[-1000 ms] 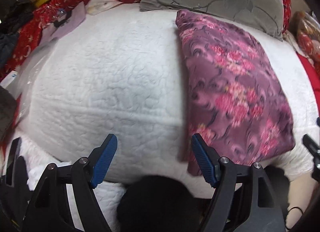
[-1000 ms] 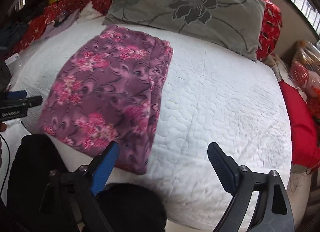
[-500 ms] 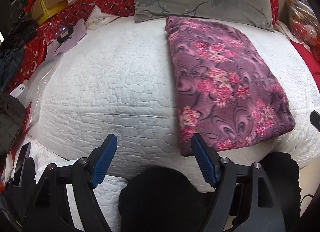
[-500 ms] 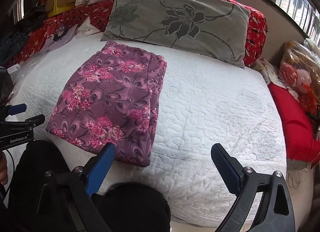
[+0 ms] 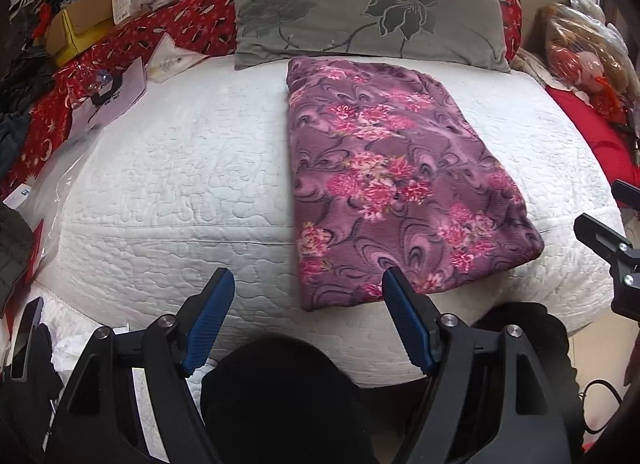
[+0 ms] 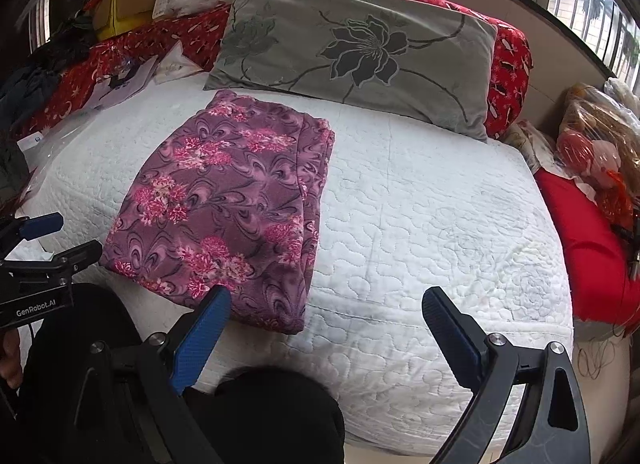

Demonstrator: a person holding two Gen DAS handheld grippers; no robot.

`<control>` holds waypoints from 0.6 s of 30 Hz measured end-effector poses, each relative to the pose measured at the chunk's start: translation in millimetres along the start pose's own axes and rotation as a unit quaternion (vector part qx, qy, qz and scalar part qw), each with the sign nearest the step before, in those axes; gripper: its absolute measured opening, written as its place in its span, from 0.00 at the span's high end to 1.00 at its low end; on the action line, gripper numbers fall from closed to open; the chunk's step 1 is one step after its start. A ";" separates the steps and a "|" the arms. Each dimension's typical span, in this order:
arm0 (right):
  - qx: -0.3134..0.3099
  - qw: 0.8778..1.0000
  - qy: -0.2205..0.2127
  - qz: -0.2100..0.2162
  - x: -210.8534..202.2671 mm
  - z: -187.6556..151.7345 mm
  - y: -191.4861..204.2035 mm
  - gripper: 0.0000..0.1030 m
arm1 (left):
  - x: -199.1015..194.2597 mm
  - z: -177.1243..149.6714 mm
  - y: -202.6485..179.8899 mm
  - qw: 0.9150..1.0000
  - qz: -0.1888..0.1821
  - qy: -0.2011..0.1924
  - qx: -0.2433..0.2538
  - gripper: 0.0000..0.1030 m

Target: Fold small clothes

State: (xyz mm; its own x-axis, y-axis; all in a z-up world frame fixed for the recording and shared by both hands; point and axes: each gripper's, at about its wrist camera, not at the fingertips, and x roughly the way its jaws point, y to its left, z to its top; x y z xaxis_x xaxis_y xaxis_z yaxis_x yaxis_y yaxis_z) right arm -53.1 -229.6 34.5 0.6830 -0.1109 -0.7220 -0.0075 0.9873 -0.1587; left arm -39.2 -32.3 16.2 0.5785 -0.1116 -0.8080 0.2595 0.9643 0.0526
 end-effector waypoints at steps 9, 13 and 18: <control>0.010 1.000 -0.013 -0.001 -7.4 -0.2 -9.0 0.06 | -7.6 0.2 -6.6 1.000 0.005 -0.007 0.012 0.26; 0.017 1.000 -0.015 0.000 -9.4 -1.0 -13.2 0.06 | -9.0 -1.1 -9.8 1.000 0.004 -0.006 0.015 0.26; 0.023 1.000 -0.017 0.000 -12.1 -3.5 -18.3 0.06 | -13.3 -0.9 -14.4 1.000 0.000 -0.009 0.018 0.26</control>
State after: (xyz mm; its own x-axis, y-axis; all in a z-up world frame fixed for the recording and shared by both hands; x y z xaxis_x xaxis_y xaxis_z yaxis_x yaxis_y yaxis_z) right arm -63.8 -246.7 43.8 0.7079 -0.1070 -0.6982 0.0248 0.9916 -0.1268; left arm -51.3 -44.5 25.7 0.5923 -0.1165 -0.7973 0.2873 0.9550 0.0738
